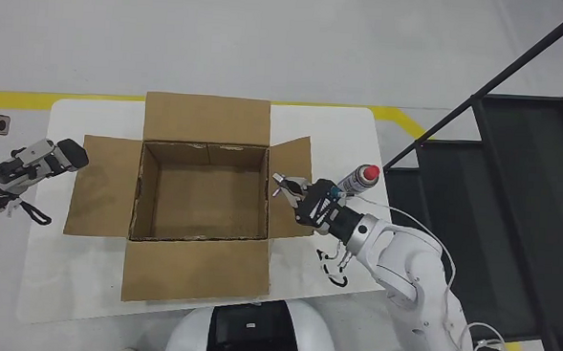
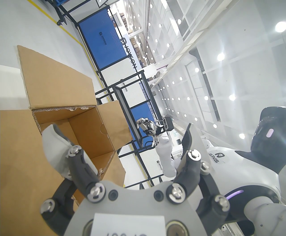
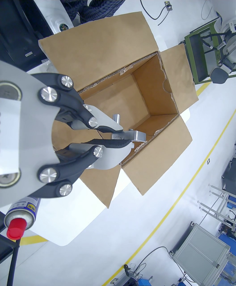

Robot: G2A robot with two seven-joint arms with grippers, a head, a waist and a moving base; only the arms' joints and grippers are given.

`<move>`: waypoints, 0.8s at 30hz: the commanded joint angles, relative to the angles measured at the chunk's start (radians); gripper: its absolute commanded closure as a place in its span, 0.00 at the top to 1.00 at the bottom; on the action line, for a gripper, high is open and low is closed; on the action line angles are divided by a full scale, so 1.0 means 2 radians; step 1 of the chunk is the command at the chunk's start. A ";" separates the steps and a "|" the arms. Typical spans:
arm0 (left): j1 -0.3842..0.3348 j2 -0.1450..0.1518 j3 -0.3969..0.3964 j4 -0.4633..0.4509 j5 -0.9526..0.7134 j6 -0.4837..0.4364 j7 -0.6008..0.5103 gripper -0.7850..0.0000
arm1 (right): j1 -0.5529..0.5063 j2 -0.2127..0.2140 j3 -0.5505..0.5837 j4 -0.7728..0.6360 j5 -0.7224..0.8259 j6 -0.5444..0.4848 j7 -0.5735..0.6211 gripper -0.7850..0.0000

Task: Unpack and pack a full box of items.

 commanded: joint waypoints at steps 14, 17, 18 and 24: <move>0.000 0.000 0.000 0.000 0.000 0.000 0.000 1.00 | -0.107 0.026 0.207 -0.016 0.042 -0.096 -0.016 0.00; 0.000 0.000 0.000 0.000 0.000 0.000 0.000 1.00 | -0.124 0.030 0.217 0.008 0.020 -0.121 -0.003 0.00; 0.000 0.000 0.000 0.000 0.000 0.000 0.000 1.00 | -0.125 0.031 0.216 0.015 0.014 -0.124 -0.002 0.00; 0.000 0.000 0.000 0.000 0.000 0.000 0.000 1.00 | -0.112 0.036 0.175 0.084 -0.099 -0.097 -0.012 0.00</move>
